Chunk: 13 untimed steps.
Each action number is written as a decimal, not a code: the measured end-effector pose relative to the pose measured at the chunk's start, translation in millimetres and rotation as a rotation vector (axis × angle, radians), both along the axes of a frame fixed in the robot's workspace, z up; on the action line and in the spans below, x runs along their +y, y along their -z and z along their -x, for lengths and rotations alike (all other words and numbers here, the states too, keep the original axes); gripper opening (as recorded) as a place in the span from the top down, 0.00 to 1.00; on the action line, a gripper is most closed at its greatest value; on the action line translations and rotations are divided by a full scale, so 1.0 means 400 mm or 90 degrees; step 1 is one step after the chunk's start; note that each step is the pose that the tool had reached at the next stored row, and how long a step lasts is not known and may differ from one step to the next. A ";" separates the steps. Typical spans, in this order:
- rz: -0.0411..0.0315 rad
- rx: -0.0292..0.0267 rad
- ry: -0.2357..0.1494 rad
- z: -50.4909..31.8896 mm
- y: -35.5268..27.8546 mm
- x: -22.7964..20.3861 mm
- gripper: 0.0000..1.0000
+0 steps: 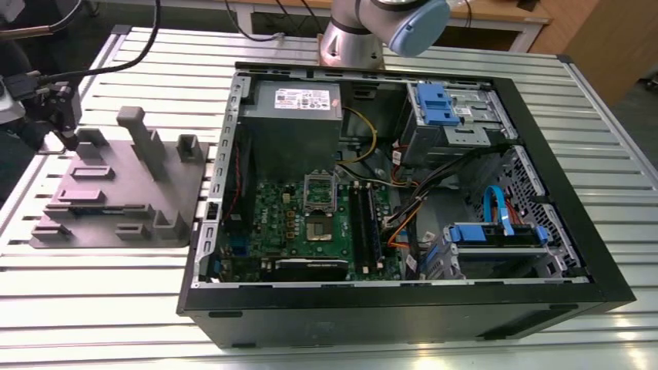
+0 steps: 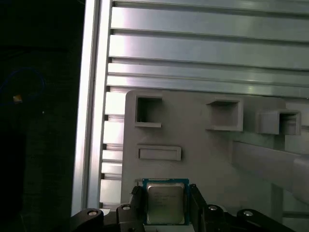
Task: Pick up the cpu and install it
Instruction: 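Pick up the cpu and move it towards the insertion slot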
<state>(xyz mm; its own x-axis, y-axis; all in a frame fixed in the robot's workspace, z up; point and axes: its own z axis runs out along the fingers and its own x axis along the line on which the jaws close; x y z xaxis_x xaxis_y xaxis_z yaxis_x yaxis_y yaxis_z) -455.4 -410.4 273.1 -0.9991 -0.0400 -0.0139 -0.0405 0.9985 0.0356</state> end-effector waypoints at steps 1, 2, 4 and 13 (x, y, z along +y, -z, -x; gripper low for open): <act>0.0003 0.0000 0.000 0.000 -0.015 0.000 0.53; 0.0004 0.0000 0.000 0.000 -0.015 0.000 0.53; 0.0007 0.0000 0.000 0.000 -0.018 0.000 0.53; 0.0058 0.0000 0.000 0.000 -0.022 0.002 0.53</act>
<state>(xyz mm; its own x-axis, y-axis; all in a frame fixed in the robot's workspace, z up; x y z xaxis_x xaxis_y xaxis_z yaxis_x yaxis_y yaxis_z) -455.4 -409.6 282.0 -0.9991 -0.0401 -0.0135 -0.0405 0.9988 0.0266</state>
